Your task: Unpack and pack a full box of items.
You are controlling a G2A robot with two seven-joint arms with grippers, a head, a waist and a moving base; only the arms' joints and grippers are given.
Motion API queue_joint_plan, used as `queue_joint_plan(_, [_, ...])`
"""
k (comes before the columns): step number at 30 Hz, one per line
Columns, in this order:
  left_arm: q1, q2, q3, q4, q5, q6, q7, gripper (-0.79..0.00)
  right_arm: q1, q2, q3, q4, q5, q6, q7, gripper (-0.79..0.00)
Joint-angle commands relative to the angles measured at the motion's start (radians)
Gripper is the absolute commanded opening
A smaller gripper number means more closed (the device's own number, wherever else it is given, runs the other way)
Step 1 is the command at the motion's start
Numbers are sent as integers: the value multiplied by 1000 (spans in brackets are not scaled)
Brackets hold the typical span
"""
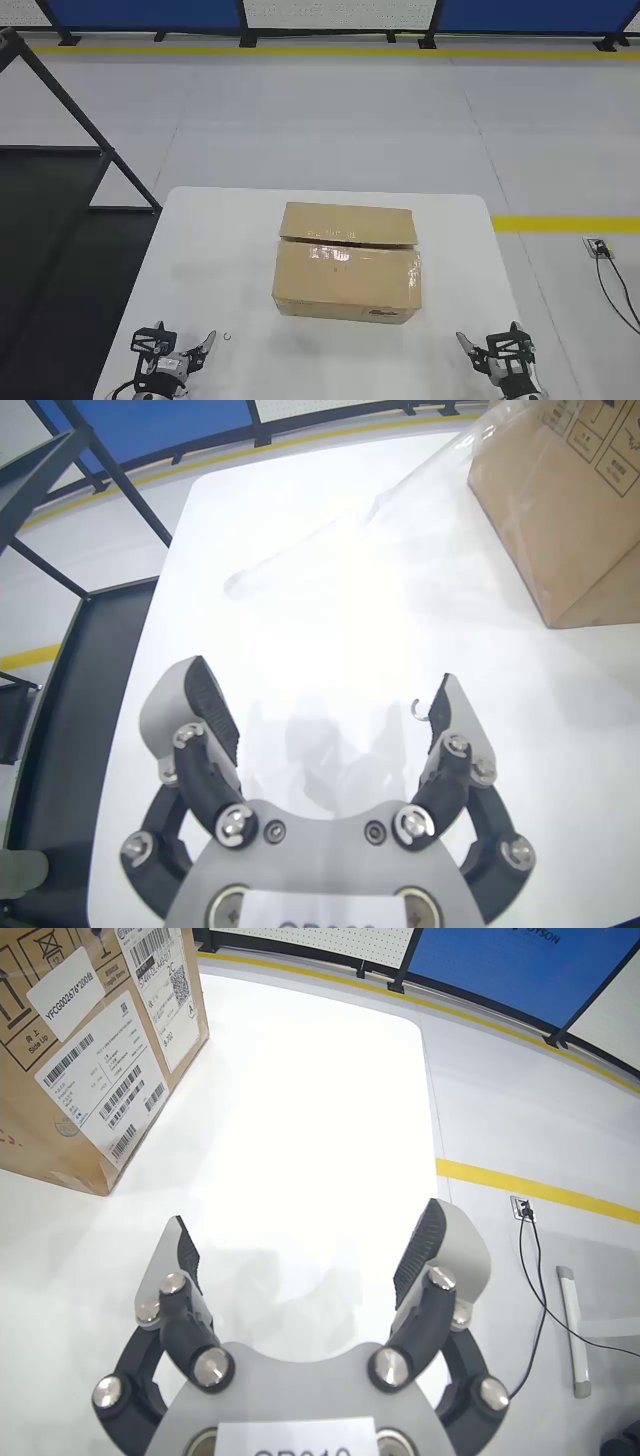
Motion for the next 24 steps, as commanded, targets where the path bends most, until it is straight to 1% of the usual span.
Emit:
queue_joint_plan(1, [0, 0, 0, 0, 0, 0, 0, -1, 0, 0, 0, 0, 0, 0, 0, 0])
queue_joint_plan(20, [-3, 0, -2, -4, -4, -1, 5, 0, 0, 0, 0, 0, 0, 0, 0, 0])
queue_joint_plan(24, [-14, 2, -44, -22, -65, -63, 40, 0, -1, 0, 11, -37, 33, -49, 1, 0])
